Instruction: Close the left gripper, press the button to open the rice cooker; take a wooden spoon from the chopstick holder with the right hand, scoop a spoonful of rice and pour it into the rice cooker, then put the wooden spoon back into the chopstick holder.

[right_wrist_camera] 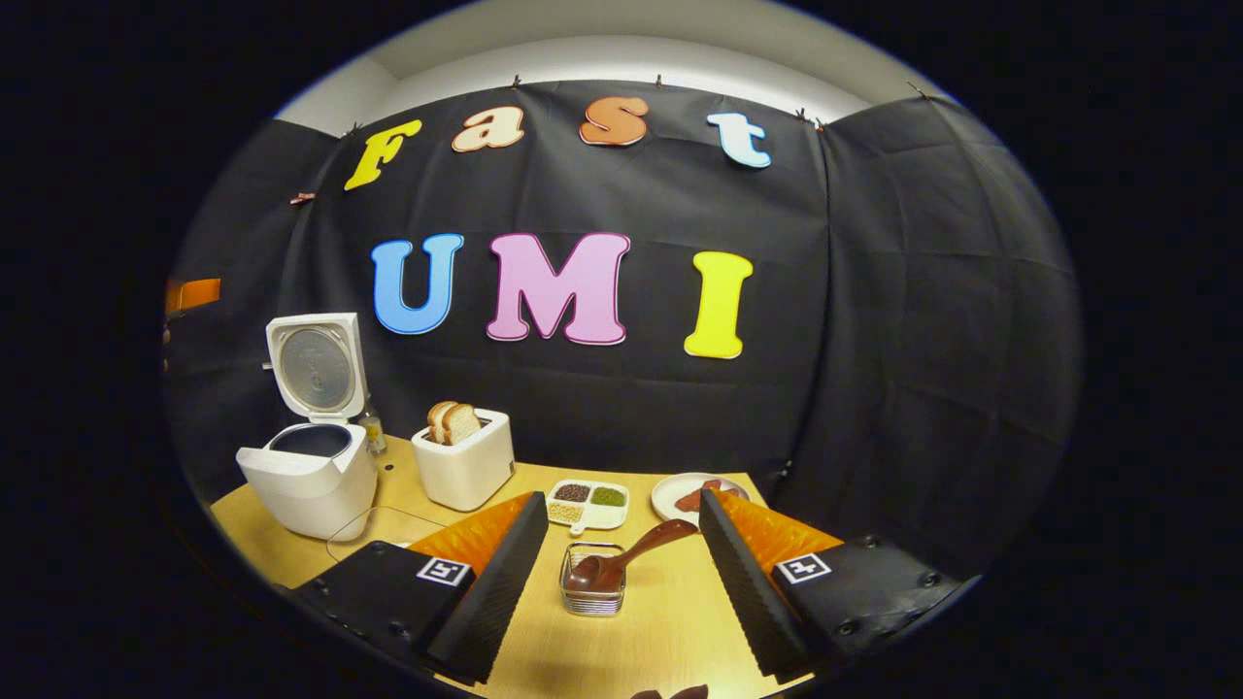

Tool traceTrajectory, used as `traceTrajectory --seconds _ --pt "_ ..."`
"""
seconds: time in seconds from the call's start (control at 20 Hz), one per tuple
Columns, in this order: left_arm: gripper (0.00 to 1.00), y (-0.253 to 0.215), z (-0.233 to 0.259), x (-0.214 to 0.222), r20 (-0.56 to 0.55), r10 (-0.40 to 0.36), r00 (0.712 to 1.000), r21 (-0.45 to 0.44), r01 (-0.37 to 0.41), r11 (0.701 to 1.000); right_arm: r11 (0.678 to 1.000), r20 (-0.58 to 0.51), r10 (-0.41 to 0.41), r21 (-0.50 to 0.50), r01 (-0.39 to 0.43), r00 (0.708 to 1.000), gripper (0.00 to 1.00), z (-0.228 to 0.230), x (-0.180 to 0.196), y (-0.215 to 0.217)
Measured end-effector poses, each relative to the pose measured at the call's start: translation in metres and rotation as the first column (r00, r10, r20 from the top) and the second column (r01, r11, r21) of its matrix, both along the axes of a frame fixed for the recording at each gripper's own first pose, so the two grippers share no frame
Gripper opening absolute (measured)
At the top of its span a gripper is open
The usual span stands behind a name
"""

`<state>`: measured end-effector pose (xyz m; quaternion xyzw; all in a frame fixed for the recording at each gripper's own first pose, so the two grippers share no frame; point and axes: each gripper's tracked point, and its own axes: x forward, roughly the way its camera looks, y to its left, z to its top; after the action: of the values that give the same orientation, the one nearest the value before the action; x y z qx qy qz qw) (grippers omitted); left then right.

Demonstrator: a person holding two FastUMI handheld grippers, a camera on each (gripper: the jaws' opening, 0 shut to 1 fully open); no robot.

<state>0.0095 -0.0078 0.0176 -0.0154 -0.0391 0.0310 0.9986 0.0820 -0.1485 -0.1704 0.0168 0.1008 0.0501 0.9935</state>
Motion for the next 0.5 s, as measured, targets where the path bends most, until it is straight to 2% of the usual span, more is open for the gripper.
traceTrajectory --seconds 0.2,0.4,0.5 --pt "0.97 -0.013 -0.011 -0.010 -0.021 0.035 0.999 0.024 -0.034 0.999 1.000 -0.093 0.022 0.021 -0.020 0.995 0.98 -0.054 0.032 -0.008" --pt "0.97 -0.024 -0.015 -0.017 -0.053 0.086 0.995 0.041 -0.084 0.996 0.993 -0.220 0.061 0.114 -0.037 0.974 0.99 -0.113 0.064 -0.011" --pt "0.97 -0.030 -0.016 -0.020 -0.059 0.105 0.993 0.049 -0.102 0.994 0.992 -0.262 0.062 0.119 -0.031 0.963 0.98 -0.139 0.080 -0.014"
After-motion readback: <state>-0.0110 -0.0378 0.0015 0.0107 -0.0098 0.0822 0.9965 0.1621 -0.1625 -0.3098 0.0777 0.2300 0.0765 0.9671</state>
